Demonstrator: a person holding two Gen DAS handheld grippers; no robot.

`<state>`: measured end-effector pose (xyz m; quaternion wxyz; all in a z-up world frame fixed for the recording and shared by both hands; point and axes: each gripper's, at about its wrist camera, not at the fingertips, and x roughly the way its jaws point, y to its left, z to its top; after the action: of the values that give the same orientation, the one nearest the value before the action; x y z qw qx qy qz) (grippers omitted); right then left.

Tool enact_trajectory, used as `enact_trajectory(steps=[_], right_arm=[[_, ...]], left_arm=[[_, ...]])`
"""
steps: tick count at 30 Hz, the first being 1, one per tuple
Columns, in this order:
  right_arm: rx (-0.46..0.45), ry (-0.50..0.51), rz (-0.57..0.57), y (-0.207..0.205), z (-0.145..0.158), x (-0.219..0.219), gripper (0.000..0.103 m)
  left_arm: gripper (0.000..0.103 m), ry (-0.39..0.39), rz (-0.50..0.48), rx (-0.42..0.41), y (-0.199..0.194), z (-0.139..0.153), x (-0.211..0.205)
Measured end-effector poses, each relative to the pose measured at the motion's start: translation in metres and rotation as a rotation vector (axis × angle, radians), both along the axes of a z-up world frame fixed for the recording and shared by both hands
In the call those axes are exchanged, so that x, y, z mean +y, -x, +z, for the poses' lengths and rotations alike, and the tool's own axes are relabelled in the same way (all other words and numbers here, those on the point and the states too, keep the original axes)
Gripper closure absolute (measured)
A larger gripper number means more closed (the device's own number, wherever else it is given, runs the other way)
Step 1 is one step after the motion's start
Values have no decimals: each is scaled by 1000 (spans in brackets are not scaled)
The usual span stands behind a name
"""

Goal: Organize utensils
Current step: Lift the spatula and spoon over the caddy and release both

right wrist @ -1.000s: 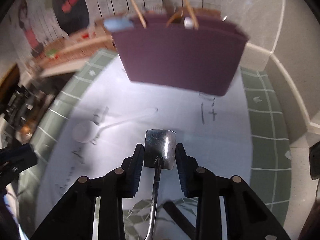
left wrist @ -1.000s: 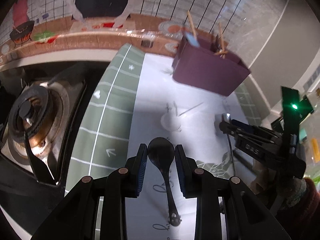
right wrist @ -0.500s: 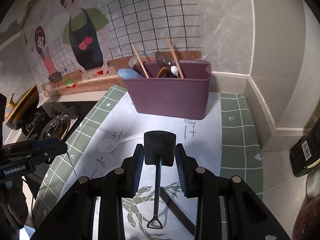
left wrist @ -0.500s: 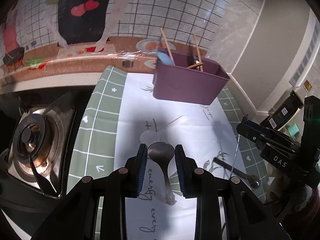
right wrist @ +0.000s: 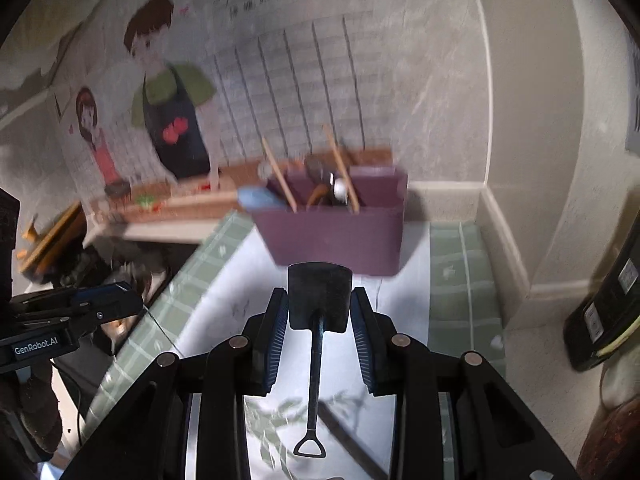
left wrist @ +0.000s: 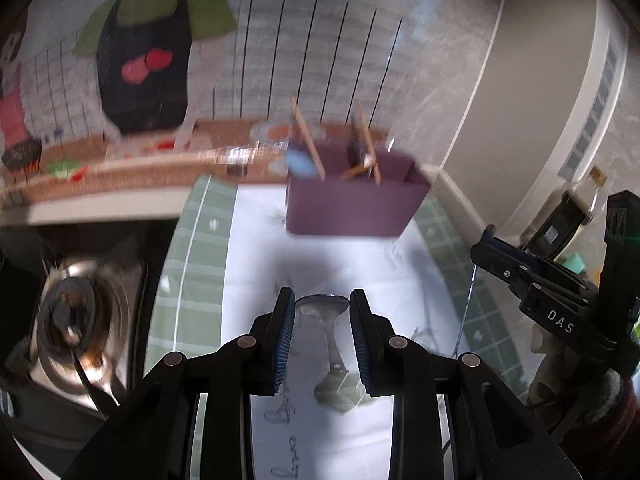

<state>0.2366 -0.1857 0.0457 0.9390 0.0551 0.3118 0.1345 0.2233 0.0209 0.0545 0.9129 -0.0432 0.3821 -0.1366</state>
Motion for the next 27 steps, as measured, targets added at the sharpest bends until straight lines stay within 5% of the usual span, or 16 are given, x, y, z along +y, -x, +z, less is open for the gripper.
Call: enact_trajectory(steps=[7, 10, 17, 27], right_arm=[[-312, -7, -41, -27, 125, -15, 74], [-401, 24, -72, -53, 157, -16, 74], [-337, 16, -104, -123, 121, -20, 73], [-243, 50, -105, -166, 62, -8, 74]], left_arm=[[74, 113, -48, -233, -46, 133, 2], [74, 153, -37, -276, -80, 157, 0], [74, 107, -6, -246, -150, 121, -15], [74, 61, -7, -95, -197, 56, -24]])
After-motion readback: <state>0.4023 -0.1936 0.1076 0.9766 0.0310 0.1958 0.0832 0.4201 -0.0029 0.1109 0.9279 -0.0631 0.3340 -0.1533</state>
